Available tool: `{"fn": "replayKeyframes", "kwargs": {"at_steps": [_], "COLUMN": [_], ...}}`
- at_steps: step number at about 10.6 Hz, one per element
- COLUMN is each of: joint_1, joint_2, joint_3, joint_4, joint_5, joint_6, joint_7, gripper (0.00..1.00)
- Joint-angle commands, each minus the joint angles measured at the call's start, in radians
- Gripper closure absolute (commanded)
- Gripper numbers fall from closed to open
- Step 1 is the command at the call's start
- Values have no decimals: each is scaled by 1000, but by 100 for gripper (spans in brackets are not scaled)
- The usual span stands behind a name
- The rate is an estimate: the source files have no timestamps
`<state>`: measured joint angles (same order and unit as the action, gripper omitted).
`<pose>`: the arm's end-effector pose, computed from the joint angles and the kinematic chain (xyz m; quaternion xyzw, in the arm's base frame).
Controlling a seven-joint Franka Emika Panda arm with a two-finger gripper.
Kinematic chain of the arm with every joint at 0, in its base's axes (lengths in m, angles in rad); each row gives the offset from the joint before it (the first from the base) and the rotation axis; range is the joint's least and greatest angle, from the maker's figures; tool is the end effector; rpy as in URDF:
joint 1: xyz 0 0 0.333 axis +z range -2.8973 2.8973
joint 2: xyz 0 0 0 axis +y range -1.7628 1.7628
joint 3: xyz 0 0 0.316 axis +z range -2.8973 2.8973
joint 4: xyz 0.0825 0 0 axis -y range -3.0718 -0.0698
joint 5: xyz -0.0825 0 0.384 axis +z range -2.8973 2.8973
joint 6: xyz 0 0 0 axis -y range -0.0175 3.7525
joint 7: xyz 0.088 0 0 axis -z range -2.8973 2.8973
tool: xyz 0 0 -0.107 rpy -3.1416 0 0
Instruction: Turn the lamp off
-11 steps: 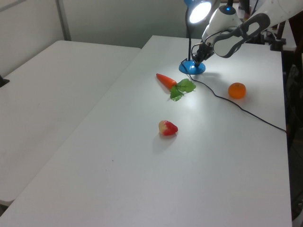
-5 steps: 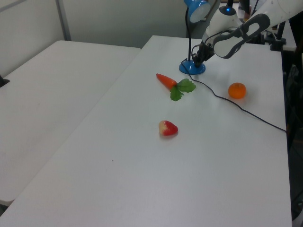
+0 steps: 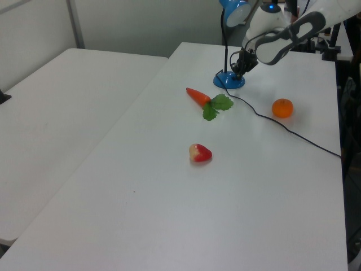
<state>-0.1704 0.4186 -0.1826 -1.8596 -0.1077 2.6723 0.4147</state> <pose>0.6348 -0.2188 0.3401 0.9266 -0.3127 0.1994 0.0619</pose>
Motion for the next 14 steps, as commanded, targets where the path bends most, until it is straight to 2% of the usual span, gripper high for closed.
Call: {"fn": "replayKeyframes", "kwargs": {"at_steps": [1,3,4,5,6,7,8,9,11,14], "joint_1": [96,172,201,221,226,232,239,256,243,238], "joint_2": [-193,-274,-315,-355,-389,-414,-425,-426,-426,-411], "joint_3": [-2,-2,-2,-2,-3,-2,-2,-2,17,20], "joint_4": [-55,-49,-43,-30,-9,17,42,69,124,157], "joint_5": [-11,14,63,118,158,178,183,181,175,166], "joint_6": [-283,-458,-548,-633,-725,-802,-853,-908,-994,-997], "joint_7": [-23,-92,-143,-215,-279,-331,-355,-372,-393,-416], "gripper": [100,100,96,83,65,37,2,0,0,0]}}
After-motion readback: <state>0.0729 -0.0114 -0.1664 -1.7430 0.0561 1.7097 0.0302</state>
